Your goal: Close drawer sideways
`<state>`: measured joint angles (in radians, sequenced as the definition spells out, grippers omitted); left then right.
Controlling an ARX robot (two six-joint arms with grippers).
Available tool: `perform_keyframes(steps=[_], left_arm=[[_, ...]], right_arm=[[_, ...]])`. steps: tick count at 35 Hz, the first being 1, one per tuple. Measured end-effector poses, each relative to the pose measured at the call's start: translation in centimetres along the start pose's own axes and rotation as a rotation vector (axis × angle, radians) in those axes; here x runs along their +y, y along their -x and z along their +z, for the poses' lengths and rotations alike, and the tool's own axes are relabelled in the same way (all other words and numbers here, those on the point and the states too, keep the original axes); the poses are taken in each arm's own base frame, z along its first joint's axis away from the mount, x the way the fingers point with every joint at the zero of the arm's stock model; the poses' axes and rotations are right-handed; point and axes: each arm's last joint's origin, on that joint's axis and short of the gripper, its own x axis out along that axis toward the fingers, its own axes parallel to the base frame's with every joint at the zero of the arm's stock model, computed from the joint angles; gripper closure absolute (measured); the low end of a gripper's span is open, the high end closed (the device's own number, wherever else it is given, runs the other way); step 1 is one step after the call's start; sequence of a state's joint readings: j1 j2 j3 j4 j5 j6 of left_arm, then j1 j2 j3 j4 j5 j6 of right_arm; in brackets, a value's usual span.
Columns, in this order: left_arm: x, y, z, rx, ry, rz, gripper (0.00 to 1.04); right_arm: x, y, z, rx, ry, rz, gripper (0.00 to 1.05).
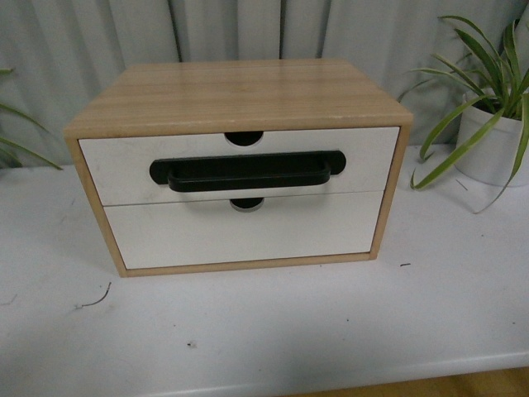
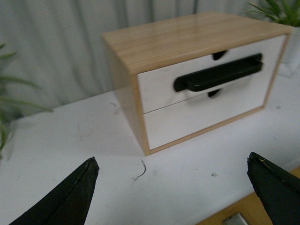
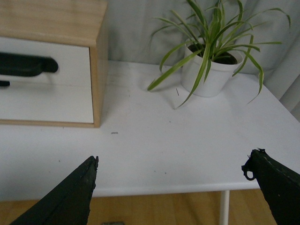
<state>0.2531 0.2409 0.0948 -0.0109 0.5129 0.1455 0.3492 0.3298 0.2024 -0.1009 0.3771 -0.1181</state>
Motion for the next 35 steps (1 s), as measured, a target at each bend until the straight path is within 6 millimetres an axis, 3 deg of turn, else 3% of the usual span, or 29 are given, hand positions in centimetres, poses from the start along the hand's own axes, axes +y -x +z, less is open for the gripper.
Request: perform_keyframes(steps=[7,12,15,19,20,24,25,27,35], left_arm=[[0.1,0.0,-0.3,-0.001,0.101,0.015,0.08],[-0.7,0.5,-1.3,-0.078,0.076,0.160,0.25],[-0.8,0.8,-0.4,-0.164,0.057,0.228,0.35],[-1.3,0.6,-0.5,-0.143,0.075,0.259,0.46],[-1.6,0.4,-1.0,-0.115,0.080,0.251,0.53],[-1.5,0.4,-0.9,-0.124,0.080,0.270,1.00],[-1.5,0.4,-0.9,-0.125,0.082,0.271,1.03],[-1.5,0.4,-0.9,-0.126,0.082,0.271,1.03],[-1.5,0.4,-0.9,-0.126,0.083,0.271,1.03]], right_arm=[[0.1,0.0,0.0,-0.008,-0.035,0.002,0.07],[-0.2,0.0,-0.6,-0.189,-0.149,0.013,0.24],[-0.6,0.1,-0.8,-0.212,-0.168,0.004,0.33],[-0.7,0.4,-1.2,-0.187,-0.170,0.005,0.44],[-0.8,0.7,-1.8,-0.184,-0.171,0.011,0.51],[-1.9,0.7,-2.5,-0.215,-0.181,0.034,0.98],[-2.6,0.7,-2.7,-0.208,-0.190,-0.017,1.03],[-2.2,0.5,-3.7,-0.216,-0.188,0.012,1.03],[-2.2,0.5,-3.6,-0.219,-0.188,0.013,1.03]])
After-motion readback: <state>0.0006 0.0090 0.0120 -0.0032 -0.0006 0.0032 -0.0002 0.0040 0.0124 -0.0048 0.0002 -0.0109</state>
